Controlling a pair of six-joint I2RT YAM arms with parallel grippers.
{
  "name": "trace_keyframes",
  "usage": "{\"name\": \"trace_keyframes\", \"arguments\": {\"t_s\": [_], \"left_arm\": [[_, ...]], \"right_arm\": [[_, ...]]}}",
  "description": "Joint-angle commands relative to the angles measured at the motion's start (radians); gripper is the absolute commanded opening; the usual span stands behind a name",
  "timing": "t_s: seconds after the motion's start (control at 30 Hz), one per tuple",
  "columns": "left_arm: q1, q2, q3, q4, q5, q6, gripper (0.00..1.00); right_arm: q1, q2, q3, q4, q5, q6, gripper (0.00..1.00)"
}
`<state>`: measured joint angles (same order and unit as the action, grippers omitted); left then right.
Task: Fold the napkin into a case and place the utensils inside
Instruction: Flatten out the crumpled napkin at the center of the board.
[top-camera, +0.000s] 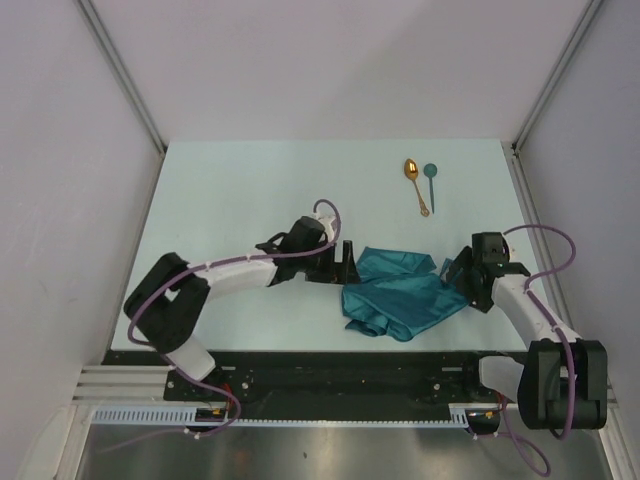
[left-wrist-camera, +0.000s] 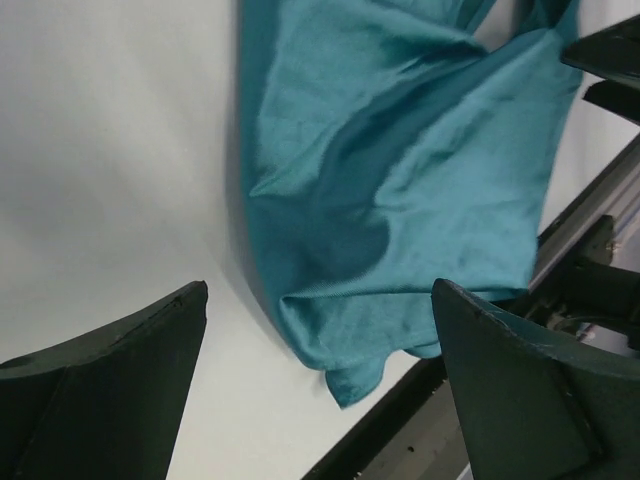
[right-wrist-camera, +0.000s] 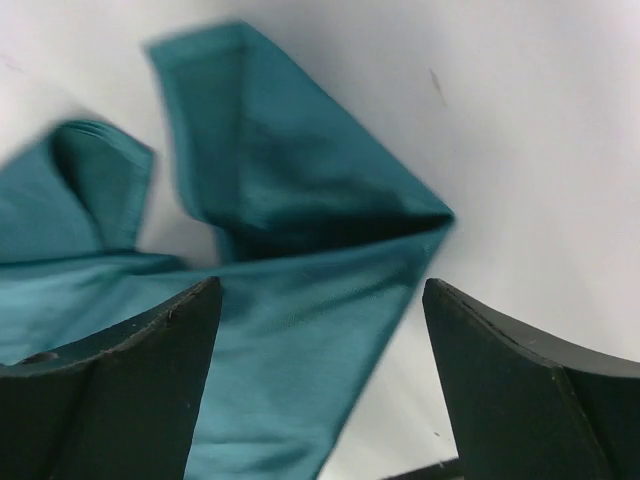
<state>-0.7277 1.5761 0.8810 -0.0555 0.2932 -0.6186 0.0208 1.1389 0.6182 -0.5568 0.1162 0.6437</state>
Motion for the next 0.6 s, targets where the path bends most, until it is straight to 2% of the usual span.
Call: {"name": "trace_keyframes", "arguments": {"t_s": [0.0,0.13,0.17,0.23,0.27,0.3,0.33,0.37,0.4,0.47,0.57], "left_arm": [[-0.044,0.109,0.065,0.029,-0.005,0.033,0.95],[-0.062,0.169,0.047,0.115,0.047,0.007,0.79],[-0.064,0.179,0.042,0.127,0.07,-0.001,0.63],[-0.062,0.19,0.026,0.163,0.084,-0.018,0.47],[-0.061,0.187,0.021,0.174,0.099,-0.026,0.33],[-0.059,0.182,0.012,0.184,0.1,-0.029,0.24],[-0.058,0.152,0.009,0.184,0.095,-0.029,0.15],[-0.049,0.121,0.003,0.171,0.086,-0.02,0.0],[-0.042,0.089,-0.007,0.158,0.046,-0.009,0.0],[-0.03,-0.034,-0.002,0.068,-0.014,0.047,0.0],[-0.022,-0.206,0.051,-0.077,-0.123,0.152,0.0]], "right_arm": [[-0.013,-0.03,-0.02,0.037,-0.03,-0.007,0.86],[0.051,0.01,-0.021,0.096,-0.032,-0.027,0.8],[0.071,0.024,-0.017,0.104,-0.036,-0.026,0.78],[0.134,0.061,0.0,0.122,-0.03,-0.027,0.73],[0.154,0.07,0.006,0.13,-0.032,-0.03,0.69],[0.195,0.077,0.015,0.138,-0.033,-0.035,0.49],[0.215,0.075,0.023,0.147,-0.035,-0.053,0.39],[0.234,0.071,0.049,0.147,-0.029,-0.064,0.31],[0.254,0.059,0.063,0.149,-0.029,-0.079,0.14],[0.29,0.044,0.131,0.129,-0.006,-0.133,0.01],[0.312,0.003,0.253,0.071,-0.018,-0.22,0.0]]}}
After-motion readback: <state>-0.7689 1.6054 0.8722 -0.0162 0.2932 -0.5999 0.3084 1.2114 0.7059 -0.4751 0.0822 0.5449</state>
